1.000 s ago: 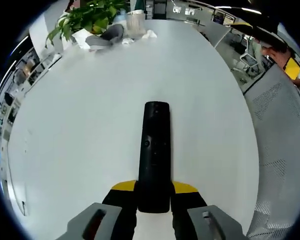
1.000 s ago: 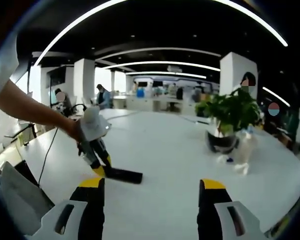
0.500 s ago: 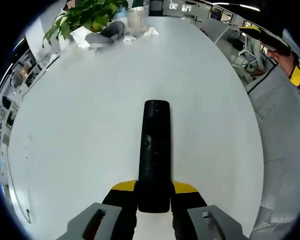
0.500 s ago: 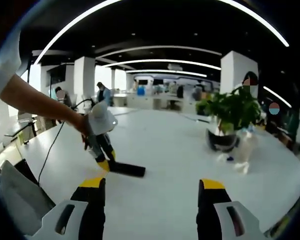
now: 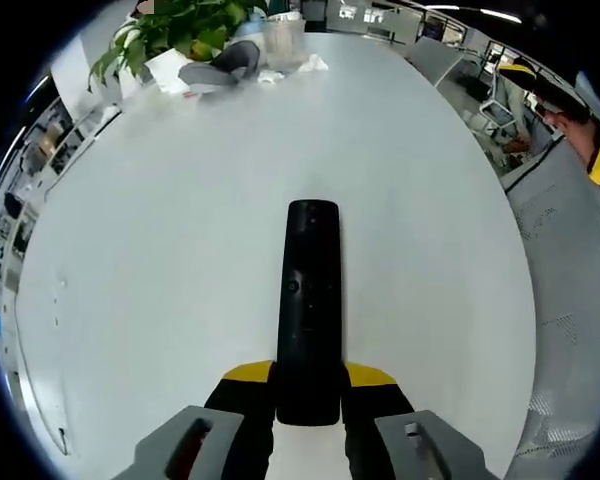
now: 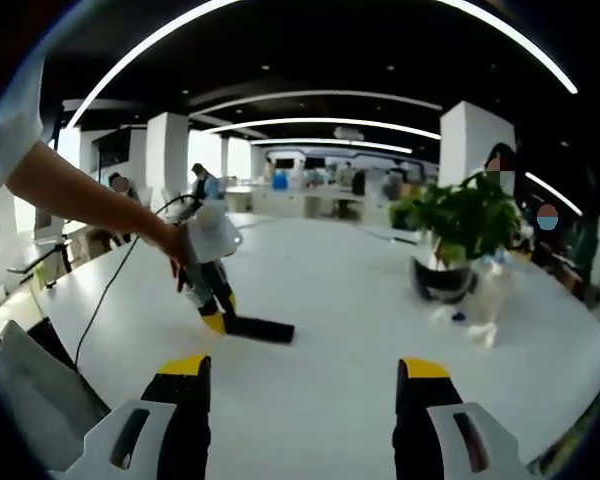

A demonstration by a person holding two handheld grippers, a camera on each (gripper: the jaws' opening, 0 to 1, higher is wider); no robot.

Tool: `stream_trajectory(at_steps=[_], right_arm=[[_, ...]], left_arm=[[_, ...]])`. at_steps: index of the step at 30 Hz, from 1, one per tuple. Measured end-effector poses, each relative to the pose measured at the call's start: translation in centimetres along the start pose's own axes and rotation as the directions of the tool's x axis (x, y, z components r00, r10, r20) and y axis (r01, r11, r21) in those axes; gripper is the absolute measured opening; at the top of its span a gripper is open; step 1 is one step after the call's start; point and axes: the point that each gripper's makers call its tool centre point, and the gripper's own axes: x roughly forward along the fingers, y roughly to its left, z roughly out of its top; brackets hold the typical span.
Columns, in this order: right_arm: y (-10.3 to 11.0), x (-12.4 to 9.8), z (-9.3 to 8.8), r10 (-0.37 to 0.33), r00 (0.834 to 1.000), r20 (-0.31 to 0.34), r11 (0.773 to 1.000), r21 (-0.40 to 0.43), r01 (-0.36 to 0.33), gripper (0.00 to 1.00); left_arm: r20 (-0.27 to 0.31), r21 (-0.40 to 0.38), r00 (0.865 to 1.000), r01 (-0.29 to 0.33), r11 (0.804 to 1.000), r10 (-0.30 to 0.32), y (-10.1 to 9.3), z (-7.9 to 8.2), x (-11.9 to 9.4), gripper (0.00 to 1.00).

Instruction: Press the specified remote control buttons in sequence, fully releasing each button before pressing the next.

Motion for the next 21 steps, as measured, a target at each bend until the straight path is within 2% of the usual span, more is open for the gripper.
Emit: stream_trajectory(at_steps=[21], right_arm=[[0.1, 0.0, -0.2, 0.003, 1.000, -0.012, 1.000, -0.010, -0.003, 0.73]], left_arm=[[-0.017, 0.005, 1.000, 0.001, 1.000, -0.001, 3.5, 0.8, 0.0, 0.24]])
